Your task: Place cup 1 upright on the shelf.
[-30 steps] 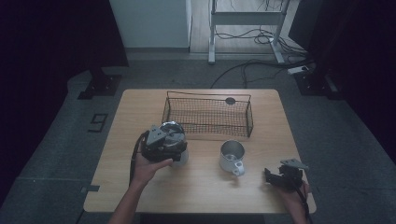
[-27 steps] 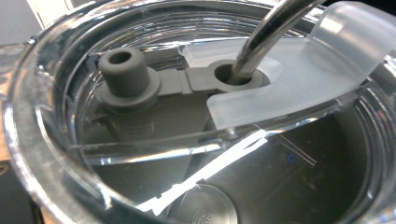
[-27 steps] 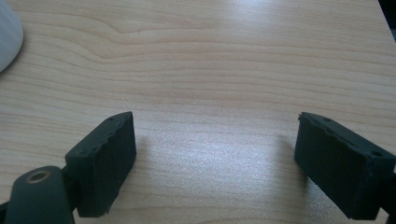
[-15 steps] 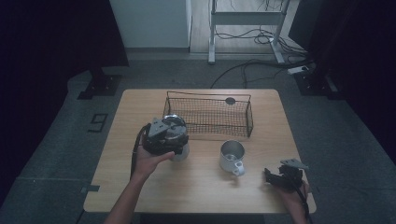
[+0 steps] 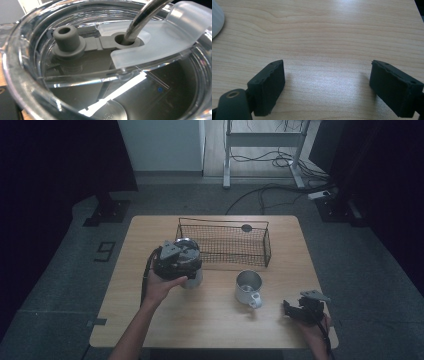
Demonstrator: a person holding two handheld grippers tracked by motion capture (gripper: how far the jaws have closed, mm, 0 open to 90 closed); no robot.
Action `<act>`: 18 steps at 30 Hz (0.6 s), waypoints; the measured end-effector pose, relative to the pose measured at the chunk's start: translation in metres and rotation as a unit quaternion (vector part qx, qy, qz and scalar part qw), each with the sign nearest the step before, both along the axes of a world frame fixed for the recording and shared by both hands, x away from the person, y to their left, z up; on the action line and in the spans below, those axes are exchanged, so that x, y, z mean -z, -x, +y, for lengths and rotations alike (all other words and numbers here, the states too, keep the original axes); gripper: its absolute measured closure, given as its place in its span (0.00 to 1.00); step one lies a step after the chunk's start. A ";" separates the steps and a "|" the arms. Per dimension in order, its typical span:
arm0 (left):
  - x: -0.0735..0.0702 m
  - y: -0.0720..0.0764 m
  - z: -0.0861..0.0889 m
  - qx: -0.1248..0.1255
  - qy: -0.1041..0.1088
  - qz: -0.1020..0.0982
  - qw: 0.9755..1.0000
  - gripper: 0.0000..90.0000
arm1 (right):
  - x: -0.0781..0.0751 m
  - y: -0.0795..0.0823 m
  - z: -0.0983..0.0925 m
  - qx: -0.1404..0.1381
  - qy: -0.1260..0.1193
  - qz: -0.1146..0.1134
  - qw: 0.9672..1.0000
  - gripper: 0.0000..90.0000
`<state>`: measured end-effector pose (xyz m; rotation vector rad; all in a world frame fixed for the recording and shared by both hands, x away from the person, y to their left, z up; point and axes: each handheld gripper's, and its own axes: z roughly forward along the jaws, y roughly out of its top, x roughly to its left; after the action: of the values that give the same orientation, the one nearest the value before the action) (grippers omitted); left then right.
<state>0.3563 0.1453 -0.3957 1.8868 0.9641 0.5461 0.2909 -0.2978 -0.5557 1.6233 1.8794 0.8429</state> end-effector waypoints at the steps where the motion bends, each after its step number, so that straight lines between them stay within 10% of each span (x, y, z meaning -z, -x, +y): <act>1: -0.001 -0.001 0.000 -0.001 0.000 0.000 1.000 0.05 | 0.000 0.000 0.000 0.000 0.000 0.000 1.000 0.14; 18: -0.008 -0.014 -0.007 -0.003 -0.009 -0.001 1.000 0.05 | 0.000 0.000 0.000 -0.001 0.001 0.000 1.000 0.15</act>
<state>0.3708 0.1378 -0.3873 1.8999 0.9668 0.5624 0.2908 -0.2981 -0.5556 1.6206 1.8825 0.8411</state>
